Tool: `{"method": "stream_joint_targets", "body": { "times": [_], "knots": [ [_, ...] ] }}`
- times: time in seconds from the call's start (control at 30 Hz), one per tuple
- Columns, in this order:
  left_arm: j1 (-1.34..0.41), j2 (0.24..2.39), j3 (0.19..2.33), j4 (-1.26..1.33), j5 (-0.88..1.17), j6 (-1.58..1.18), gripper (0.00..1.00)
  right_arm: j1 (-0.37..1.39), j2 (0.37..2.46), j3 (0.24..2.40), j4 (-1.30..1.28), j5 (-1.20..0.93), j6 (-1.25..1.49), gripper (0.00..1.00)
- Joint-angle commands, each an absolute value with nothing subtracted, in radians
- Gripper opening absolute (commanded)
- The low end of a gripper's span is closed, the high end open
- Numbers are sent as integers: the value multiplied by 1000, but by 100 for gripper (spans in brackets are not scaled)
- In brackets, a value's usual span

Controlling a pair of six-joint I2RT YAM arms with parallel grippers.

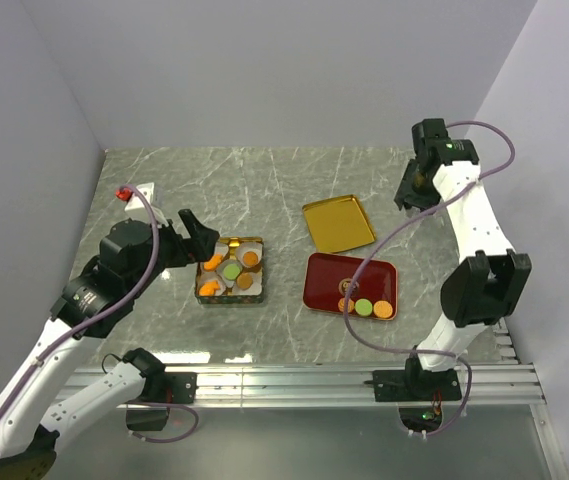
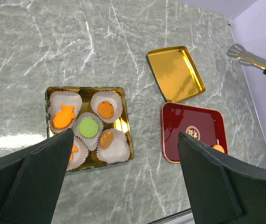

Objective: Pack the cookies

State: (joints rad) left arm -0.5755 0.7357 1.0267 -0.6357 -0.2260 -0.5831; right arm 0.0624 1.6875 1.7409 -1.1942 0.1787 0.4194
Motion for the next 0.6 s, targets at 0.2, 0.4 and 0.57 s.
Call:
{"method": "stream_joint_targets", "body": {
  "times": [0.2, 0.4, 0.57],
  "knots": [
    [-572, 721, 1092, -663, -227, -598, 99, -101, 1896, 1841, -1089, 114, 365, 52],
    [-572, 703, 1117, -704, -252, -649, 99, -156, 1997, 1847, -1034, 66, 350, 51],
    [-574, 703, 1129, -738, -239, -669, 99, -175, 2043, 1752, -954, 41, 339, 52]
  ]
}}
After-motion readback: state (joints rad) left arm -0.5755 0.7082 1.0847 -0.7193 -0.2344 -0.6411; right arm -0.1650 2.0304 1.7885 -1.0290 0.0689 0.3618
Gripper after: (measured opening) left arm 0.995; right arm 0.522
